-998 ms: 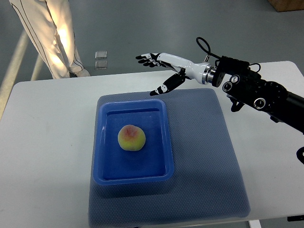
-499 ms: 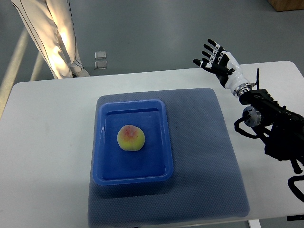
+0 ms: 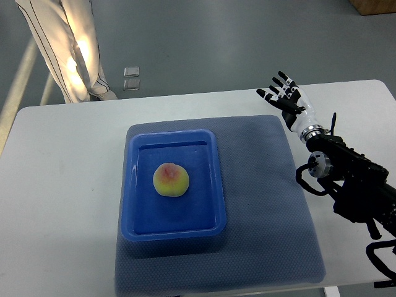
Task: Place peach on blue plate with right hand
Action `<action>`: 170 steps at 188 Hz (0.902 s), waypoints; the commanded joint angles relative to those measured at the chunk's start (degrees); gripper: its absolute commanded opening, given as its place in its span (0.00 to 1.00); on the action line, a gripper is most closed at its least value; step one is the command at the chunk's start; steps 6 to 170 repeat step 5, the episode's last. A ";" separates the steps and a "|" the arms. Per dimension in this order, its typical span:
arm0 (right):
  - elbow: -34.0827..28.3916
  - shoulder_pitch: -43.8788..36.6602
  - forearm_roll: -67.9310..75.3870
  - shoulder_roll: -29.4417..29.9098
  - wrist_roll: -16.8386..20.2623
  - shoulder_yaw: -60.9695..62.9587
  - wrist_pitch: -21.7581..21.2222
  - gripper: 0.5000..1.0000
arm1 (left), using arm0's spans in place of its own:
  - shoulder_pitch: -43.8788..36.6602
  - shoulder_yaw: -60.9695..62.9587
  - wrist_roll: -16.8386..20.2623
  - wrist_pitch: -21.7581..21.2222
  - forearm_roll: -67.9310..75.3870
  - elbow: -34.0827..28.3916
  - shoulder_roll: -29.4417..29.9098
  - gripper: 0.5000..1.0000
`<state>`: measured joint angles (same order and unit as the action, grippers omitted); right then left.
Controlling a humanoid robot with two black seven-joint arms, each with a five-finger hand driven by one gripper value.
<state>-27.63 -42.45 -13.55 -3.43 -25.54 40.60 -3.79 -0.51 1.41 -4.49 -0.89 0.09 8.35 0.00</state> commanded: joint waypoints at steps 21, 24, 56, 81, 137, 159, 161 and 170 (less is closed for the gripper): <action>-0.06 0.61 0.01 1.67 -1.61 0.09 0.10 0.86 | -0.01 0.09 0.01 0.01 0.00 0.00 0.00 1.00; -0.06 0.61 0.01 1.67 -1.61 0.09 0.10 0.86 | -0.01 0.09 0.01 0.01 0.00 0.00 0.00 1.00; -0.06 0.61 0.01 1.67 -1.61 0.09 0.10 0.86 | -0.01 0.09 0.01 0.01 0.00 0.00 0.00 1.00; -0.06 0.61 0.01 1.67 -1.61 0.09 0.10 0.86 | -0.01 0.09 0.01 0.01 0.00 0.00 0.00 1.00; -0.06 0.61 0.01 1.67 -1.61 0.09 0.10 0.86 | -0.01 0.09 0.01 0.01 0.00 0.00 0.00 1.00; -0.06 0.61 0.01 1.67 -1.61 0.09 0.10 0.86 | -0.01 0.09 0.01 0.01 0.00 0.00 0.00 1.00; -0.06 0.61 0.01 1.67 -1.61 0.09 0.10 0.86 | -0.01 0.09 0.01 0.01 0.00 0.00 0.00 1.00; -0.06 0.61 0.01 1.67 -1.61 0.09 0.10 0.86 | -0.01 0.09 0.01 0.01 0.00 0.00 0.00 1.00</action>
